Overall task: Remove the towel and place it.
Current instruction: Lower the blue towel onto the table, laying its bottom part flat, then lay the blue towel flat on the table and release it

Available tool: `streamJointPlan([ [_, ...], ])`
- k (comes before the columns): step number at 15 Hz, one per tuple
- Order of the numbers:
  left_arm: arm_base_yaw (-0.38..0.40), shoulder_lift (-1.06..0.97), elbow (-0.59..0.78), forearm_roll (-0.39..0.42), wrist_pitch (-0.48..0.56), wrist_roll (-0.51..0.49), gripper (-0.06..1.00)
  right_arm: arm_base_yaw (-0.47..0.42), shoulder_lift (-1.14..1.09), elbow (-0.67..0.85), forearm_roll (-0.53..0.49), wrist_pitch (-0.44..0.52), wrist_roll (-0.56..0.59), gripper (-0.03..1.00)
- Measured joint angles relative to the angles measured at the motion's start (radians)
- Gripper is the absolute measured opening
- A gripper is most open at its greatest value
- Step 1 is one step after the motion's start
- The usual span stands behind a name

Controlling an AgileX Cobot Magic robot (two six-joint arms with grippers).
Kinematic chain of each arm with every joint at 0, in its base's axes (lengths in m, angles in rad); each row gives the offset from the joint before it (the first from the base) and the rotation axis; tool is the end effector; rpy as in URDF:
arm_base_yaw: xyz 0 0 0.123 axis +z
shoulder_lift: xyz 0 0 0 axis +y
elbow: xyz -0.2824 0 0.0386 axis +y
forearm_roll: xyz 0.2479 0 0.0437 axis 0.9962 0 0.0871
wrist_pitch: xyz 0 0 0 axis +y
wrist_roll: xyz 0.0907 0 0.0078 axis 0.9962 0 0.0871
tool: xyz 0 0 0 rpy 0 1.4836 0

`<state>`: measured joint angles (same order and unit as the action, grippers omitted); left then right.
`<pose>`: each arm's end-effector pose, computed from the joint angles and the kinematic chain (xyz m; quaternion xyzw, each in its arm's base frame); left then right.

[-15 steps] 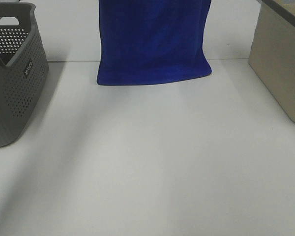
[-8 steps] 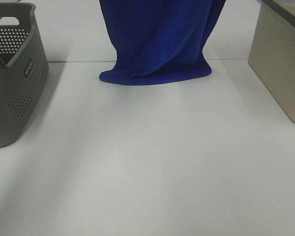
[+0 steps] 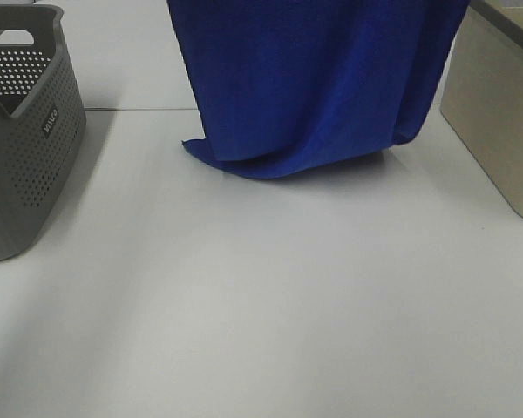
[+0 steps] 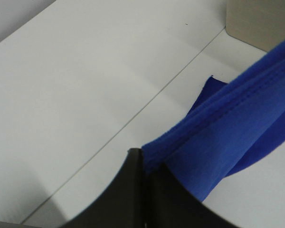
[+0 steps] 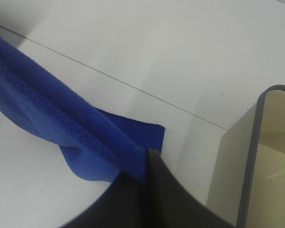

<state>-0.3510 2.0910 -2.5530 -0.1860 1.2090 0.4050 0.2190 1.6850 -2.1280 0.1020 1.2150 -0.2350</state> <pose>0.4147 -0.1686 0.4438 0.3381 0.8278 -0.0806 0.4403 0.3358 0.0836 0.4876 -0.2074 0.8781 0.0474 0.4285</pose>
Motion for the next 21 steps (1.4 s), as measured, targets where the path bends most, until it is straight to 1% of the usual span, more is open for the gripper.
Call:
streamJointPlan([
  [1,0.0,-0.001,0.002,0.0,0.001,-0.066,0.0,0.0,-0.003,0.004,0.005,0.002,0.0,0.02],
  [2,0.0,-0.013,0.023,0.0,0.0,-0.102,0.0,0.0,-0.011,0.015,0.012,0.001,0.004,0.02],
  [5,-0.002,-0.106,0.193,0.001,0.0,-0.12,0.0,0.001,-0.05,0.102,0.032,0.001,0.015,0.02],
  [6,-0.003,-0.197,0.332,0.002,0.0,-0.121,0.0,0.003,-0.08,0.176,0.065,0.002,0.025,0.02],
  [7,-0.003,-0.254,0.426,0.002,0.0,-0.121,0.0,0.003,-0.087,0.2,0.075,0.002,0.026,0.02],
  [8,-0.003,-0.285,0.479,0.002,-0.002,-0.122,0.0,0.003,-0.106,0.244,0.105,0.002,0.026,0.02],
  [9,-0.003,-0.34,0.581,0.001,-0.002,-0.13,0.0,0.006,-0.122,0.279,0.13,0.002,0.027,0.02],
  [10,-0.004,-0.456,0.749,-0.01,-0.004,-0.142,0.0,0.01,-0.163,0.341,0.172,0.002,0.027,0.02],
  [12,-0.006,-0.588,0.903,-0.037,-0.014,-0.182,0.0,0.012,-0.224,0.419,0.209,0.004,0.028,0.02],
  [15,-0.006,-0.775,1.08,-0.064,-0.032,-0.225,0.0,0.015,-0.307,0.518,0.263,0.004,0.036,0.02],
  [16,-0.006,-0.821,1.132,-0.071,-0.034,-0.235,0.0,0.02,-0.357,0.594,0.295,0.004,0.036,0.02],
  [18,-0.006,-0.881,1.206,-0.081,-0.034,-0.254,0.0,0.021,-0.405,0.686,0.333,0.003,0.037,0.02],
  [21,-0.006,-0.948,1.347,-0.155,-0.034,-0.264,0.0,0.021,-0.498,0.88,0.352,0.001,0.037,0.02],
])
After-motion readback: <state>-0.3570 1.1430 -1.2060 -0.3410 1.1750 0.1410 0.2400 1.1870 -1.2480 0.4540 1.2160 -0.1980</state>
